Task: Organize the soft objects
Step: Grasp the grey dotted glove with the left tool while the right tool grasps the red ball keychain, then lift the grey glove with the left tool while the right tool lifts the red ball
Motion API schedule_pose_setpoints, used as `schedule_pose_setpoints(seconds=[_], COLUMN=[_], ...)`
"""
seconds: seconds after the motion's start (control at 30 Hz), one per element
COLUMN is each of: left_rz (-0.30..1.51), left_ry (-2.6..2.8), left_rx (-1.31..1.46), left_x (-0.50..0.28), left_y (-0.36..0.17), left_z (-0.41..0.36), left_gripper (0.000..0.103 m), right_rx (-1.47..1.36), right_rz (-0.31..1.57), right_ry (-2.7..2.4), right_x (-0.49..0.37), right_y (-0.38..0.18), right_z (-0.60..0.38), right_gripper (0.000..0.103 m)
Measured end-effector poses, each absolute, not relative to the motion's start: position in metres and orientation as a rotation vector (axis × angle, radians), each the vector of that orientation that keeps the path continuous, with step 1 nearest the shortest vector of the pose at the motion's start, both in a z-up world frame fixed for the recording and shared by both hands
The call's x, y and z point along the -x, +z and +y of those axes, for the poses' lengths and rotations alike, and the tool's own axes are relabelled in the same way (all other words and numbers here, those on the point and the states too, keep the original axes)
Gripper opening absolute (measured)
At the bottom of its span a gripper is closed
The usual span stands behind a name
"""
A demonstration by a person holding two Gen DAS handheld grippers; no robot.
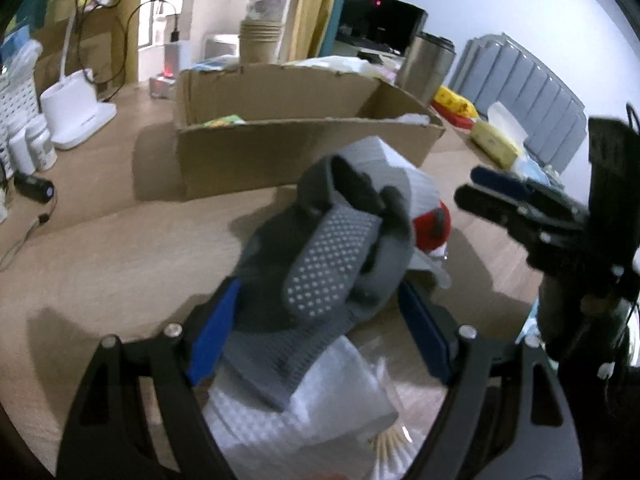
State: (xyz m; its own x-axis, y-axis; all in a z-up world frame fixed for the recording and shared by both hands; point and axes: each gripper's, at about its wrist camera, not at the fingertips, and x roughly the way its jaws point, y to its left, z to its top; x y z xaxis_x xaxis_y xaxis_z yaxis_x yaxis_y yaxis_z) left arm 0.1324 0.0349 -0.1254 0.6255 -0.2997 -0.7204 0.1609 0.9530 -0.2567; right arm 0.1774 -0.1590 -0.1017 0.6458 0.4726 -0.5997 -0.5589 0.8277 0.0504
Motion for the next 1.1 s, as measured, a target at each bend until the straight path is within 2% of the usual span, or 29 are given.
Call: schedule_pose_setpoints(seconds=[0.27, 0.37, 0.47, 0.7, 0.8, 0.93, 1.0, 1.1], left_rz=[0.834, 0.828, 0.828, 0.808, 0.799, 0.775, 0.766, 0.752], left_ry=[-0.296, -0.318, -0.32, -0.336, -0.338, -0.332, -0.337, -0.34], left_rx=[0.235, 0.247, 0.24, 0.245, 0.244, 0.246, 0.244, 0.225], left_x=[-0.13, -0.131, -0.131, -0.129, -0.128, -0.125, -0.124, -0.122], left_y=[-0.125, -0.123, -0.123, -0.12, -0.119, -0.114, -0.11, -0.106], left_z=[0.046, 0.045, 0.044, 0.043, 0.043, 0.043, 0.043, 0.04], left_gripper=[0.08, 0.067, 0.058, 0.045, 0.036, 0.031, 0.024, 0.021], right_rx=[0.137, 0.144, 0.149, 0.141, 0.155, 0.161, 0.167, 0.171], right_rz=[0.69, 0.698, 0.712, 0.741, 0.75, 0.756, 0.758, 0.762], right_ry=[0.61, 0.617, 0.619, 0.638, 0.64, 0.649, 0.646, 0.645], right_x=[-0.181, -0.181, -0.182, -0.185, -0.185, -0.183, -0.183, -0.184], right_y=[-0.113, -0.115, -0.119, -0.122, -0.124, -0.125, -0.126, -0.126], right_z=[-0.15, -0.145, -0.14, -0.136, -0.133, -0.132, -0.131, -0.13], right_gripper=[0.064, 0.064, 0.064, 0.064, 0.064, 0.064, 0.064, 0.064])
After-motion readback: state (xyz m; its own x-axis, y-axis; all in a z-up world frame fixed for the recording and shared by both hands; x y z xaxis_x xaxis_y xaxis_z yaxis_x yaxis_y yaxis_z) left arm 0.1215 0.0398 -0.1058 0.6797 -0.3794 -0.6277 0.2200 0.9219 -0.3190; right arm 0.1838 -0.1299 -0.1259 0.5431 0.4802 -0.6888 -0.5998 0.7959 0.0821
